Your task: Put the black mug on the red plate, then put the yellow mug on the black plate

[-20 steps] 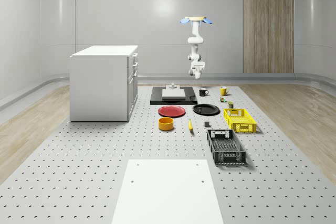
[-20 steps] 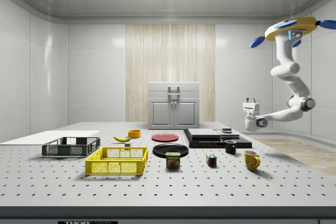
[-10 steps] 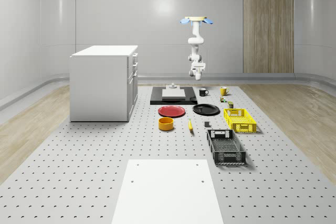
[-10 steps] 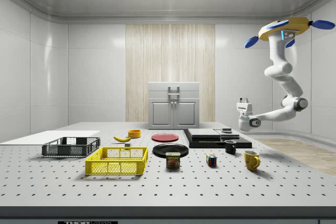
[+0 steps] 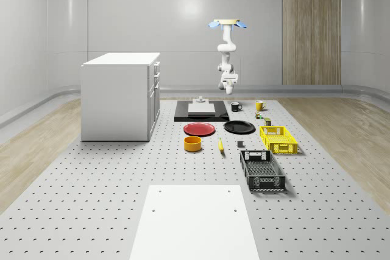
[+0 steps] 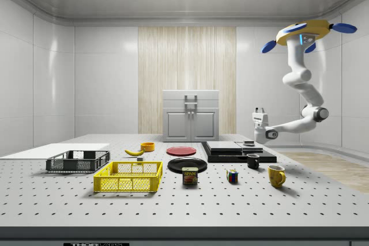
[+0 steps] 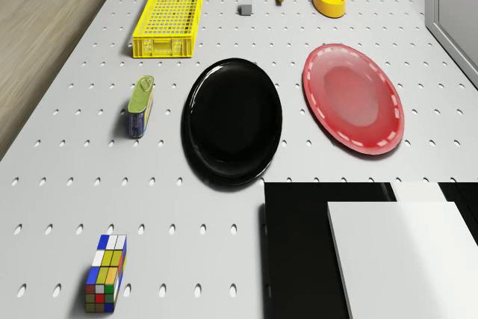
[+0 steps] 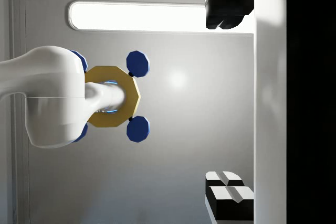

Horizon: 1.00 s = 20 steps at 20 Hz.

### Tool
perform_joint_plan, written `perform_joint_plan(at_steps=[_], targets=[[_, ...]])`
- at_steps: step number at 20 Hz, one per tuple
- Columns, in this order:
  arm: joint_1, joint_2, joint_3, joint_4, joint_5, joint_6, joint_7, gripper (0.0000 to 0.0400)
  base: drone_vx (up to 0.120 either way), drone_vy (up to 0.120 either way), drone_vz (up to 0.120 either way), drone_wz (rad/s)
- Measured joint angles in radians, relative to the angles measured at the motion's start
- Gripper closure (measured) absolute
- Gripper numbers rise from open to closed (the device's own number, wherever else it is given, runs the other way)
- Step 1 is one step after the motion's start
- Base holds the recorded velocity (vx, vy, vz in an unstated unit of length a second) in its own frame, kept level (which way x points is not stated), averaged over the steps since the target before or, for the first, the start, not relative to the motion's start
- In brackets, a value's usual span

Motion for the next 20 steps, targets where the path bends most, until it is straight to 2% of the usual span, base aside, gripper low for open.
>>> perform_joint_plan(at_steps=[9,15,17,20], targets=[[-0.009,-0.005,0.030,-0.006,-0.043,0.007,0.005,0.0000,0.120,0.000,0.000,0.000],[-0.030,-0.010,0.098,-0.016,-0.138,0.013,0.018,0.0000,0.120,0.000,0.000,0.000],[-0.043,-0.013,0.140,-0.025,-0.197,0.016,0.026,0.0000,0.020,0.000,0.000,0.000],[-0.073,-0.021,0.233,-0.055,-0.330,0.022,0.046,0.0000,0.000,0.000,-0.107,0.000]])
